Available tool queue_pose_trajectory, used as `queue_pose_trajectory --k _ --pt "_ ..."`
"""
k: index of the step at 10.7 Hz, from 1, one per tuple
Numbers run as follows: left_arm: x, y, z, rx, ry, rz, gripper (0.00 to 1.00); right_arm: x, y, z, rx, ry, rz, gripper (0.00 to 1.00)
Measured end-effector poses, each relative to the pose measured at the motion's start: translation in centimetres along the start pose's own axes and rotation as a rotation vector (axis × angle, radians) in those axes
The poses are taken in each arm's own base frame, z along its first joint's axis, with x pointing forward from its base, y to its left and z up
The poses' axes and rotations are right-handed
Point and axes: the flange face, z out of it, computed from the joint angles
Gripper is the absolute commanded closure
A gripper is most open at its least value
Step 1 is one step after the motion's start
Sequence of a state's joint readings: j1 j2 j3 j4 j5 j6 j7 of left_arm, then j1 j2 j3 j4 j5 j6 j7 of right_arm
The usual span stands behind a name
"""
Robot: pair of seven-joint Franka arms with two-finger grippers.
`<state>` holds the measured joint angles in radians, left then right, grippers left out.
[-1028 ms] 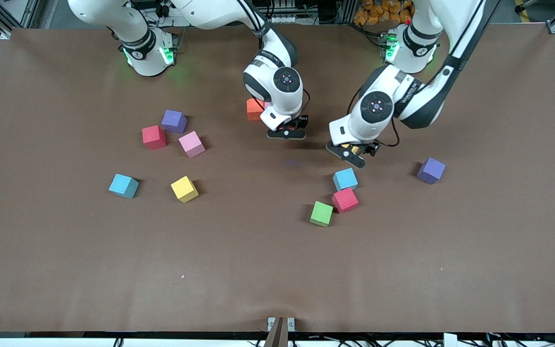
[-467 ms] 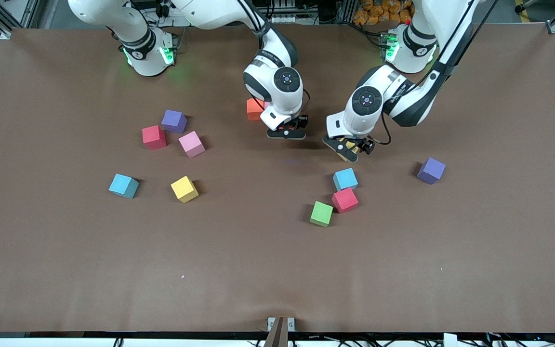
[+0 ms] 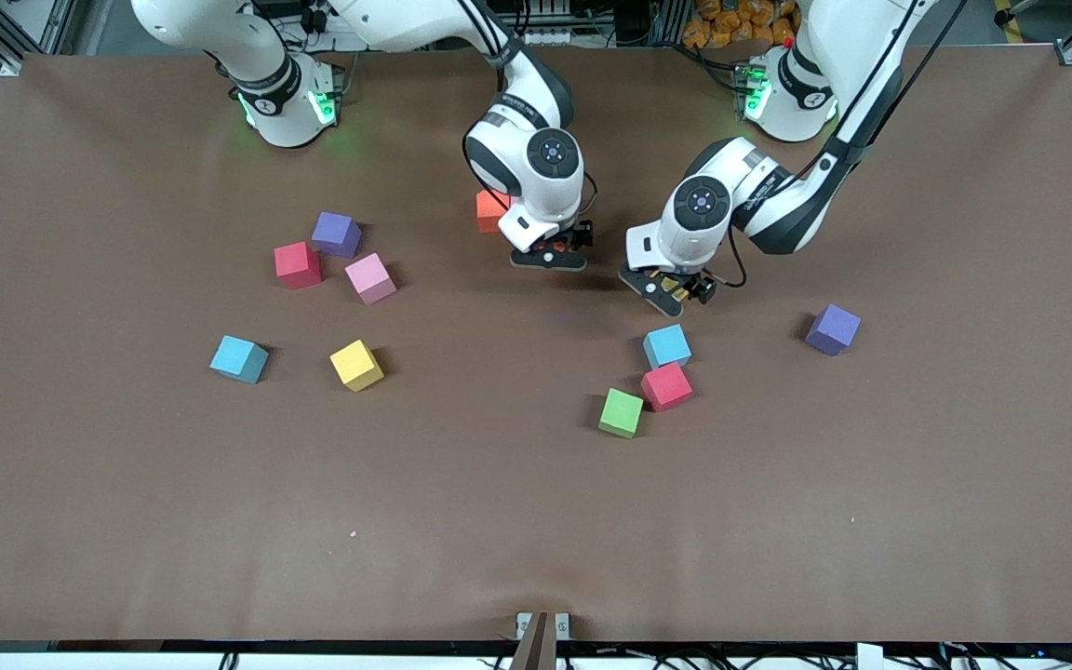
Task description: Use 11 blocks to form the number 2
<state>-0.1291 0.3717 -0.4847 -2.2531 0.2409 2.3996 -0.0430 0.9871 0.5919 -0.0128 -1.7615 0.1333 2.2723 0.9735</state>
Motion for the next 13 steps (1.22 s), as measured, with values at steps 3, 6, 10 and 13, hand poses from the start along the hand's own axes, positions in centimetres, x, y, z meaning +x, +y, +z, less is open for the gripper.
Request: queue_pose_trajectory --k 3,6,10,13 --pt "0.0 0.0 0.5 -0.005 -0.003 -0.019 0.49 1.7 1.6 -5.0 0.006 0.012 0.036 0.00" --pt "0.3 0.0 0.2 -0.004 0.004 -0.095 0.51 6.3 4.9 -6.8 0.017 0.014 0.121 0.00" --pt "2.6 1.4 -2.9 0.002 0.037 -0.272 0.51 17.9 16.4 -7.6 0.030 0.009 0.043 0.00" --pt "5.2 5.5 -5.4 -0.020 0.064 -0.415 0.51 21.4 21.4 -7.6 0.031 0.001 -0.137 0.00"
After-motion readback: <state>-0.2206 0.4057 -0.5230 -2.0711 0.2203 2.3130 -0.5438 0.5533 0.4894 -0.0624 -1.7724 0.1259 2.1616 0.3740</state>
